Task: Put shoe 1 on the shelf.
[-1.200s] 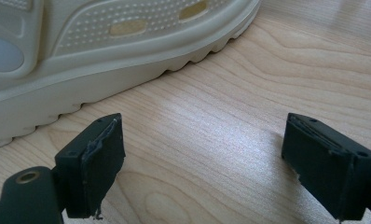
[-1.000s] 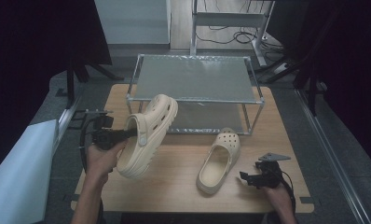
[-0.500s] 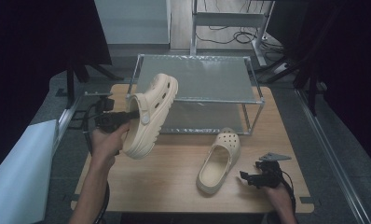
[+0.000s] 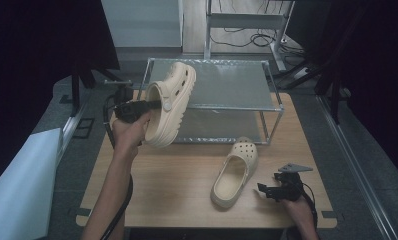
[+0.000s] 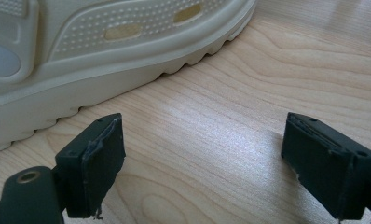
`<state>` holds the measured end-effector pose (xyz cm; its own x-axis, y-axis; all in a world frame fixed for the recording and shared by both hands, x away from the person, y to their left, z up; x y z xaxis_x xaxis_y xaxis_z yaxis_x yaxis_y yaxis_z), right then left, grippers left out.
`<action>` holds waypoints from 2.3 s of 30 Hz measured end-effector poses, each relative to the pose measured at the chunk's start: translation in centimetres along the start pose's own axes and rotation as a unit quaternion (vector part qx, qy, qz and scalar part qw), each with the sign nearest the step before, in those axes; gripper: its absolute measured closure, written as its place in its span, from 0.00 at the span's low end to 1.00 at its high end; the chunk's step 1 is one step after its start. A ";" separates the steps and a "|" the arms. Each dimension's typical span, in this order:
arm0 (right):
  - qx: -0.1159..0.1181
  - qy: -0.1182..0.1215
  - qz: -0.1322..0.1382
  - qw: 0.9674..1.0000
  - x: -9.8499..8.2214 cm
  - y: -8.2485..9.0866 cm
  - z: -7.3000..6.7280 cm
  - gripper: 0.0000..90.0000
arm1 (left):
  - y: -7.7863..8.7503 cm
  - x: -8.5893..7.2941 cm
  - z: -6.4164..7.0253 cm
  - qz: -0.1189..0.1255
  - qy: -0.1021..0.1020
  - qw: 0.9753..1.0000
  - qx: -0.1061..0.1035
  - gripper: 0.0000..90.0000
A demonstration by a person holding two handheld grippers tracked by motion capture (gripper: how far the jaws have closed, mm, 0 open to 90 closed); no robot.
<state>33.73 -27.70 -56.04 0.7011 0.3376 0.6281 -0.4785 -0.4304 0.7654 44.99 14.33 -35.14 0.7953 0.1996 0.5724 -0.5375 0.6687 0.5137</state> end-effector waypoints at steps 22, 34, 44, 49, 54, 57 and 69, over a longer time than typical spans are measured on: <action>0.005 -0.003 0.003 1.000 0.0 0.0 0.1 0.14 | -6.1 6.5 0.2 0.015 0.030 0.999 0.036 0.86; 0.009 -0.008 0.006 1.000 0.1 0.0 0.2 0.14 | -8.3 9.3 -0.7 0.024 0.050 0.997 0.061 0.86; 0.010 -0.008 0.007 1.000 0.1 0.0 0.3 0.14 | -9.3 10.5 -2.0 0.035 0.062 0.992 0.106 0.86; 0.011 -0.008 0.008 1.000 0.1 0.0 0.3 0.14 | -9.8 10.7 -2.3 0.041 0.062 0.991 0.115 0.85; 0.010 -0.008 0.010 1.000 0.1 0.0 0.4 0.14 | -10.3 10.7 -2.6 0.050 0.065 0.991 0.105 0.79; 0.009 -0.008 0.011 1.000 0.1 0.0 0.4 0.14 | -10.4 10.6 -2.4 0.057 0.067 0.991 0.097 0.75; 0.009 -0.008 0.009 1.000 0.1 0.0 0.3 0.14 | -11.4 10.1 -1.2 0.041 0.042 0.997 0.057 0.46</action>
<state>34.01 -27.91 -56.05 0.7012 0.3165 0.6388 -0.4809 -0.4514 0.7516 59.45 9.56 -35.97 0.7652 0.3134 0.5624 -0.6266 0.5630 0.5388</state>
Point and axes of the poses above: each handheld gripper's, and its own axes: y roughly backward along the jaws, x roughly out of its top, z roughly to its right, the point moved 7 cm from there along -y, roughly forward along the jaws, and after that the axes turned 5 degrees about -z, right-handed, at the moved point
